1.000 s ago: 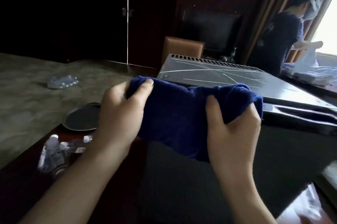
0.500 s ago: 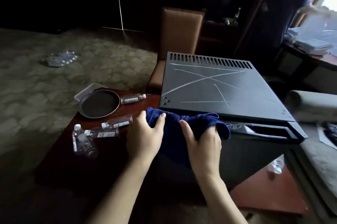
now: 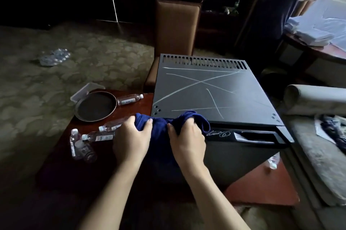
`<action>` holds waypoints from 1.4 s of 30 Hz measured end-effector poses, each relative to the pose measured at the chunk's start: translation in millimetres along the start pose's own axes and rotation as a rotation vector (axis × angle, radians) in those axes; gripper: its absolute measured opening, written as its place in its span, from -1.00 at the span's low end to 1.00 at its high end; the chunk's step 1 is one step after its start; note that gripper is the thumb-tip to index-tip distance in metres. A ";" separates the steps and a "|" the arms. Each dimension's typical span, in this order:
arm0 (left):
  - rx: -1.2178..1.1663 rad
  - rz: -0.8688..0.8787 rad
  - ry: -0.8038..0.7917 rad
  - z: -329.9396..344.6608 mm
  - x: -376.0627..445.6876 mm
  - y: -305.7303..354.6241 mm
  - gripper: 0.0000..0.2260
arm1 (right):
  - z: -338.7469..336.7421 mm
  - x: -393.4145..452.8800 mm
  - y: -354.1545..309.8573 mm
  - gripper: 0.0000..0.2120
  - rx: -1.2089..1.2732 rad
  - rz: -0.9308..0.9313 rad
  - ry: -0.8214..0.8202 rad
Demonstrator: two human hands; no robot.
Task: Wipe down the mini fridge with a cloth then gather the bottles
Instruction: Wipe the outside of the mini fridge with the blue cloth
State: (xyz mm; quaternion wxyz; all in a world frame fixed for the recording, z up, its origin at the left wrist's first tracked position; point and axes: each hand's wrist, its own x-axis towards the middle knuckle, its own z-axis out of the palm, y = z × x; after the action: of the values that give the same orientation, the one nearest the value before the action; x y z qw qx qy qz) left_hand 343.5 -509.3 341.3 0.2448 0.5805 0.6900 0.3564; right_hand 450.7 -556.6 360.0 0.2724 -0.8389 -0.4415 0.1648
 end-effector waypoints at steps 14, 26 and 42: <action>0.223 0.089 -0.045 76.2 -76.3 66.8 -0.76 | -77.2 23.0 94.9 -0.72 -0.088 -0.009 -0.076; 0.324 -0.064 -0.011 7.0 -16.6 23.5 -0.79 | -19.0 5.4 17.6 -0.82 0.079 -0.108 -0.175; 0.422 0.144 -0.190 49.9 -35.6 64.8 -0.78 | -46.4 16.4 49.4 -0.78 -0.061 -0.020 -0.081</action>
State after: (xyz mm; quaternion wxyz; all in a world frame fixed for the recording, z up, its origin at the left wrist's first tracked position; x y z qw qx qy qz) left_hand 428.9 -529.1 357.7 0.1557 0.6975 0.6797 0.1649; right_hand 515.9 -580.2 366.6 0.2301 -0.8352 -0.4652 0.1822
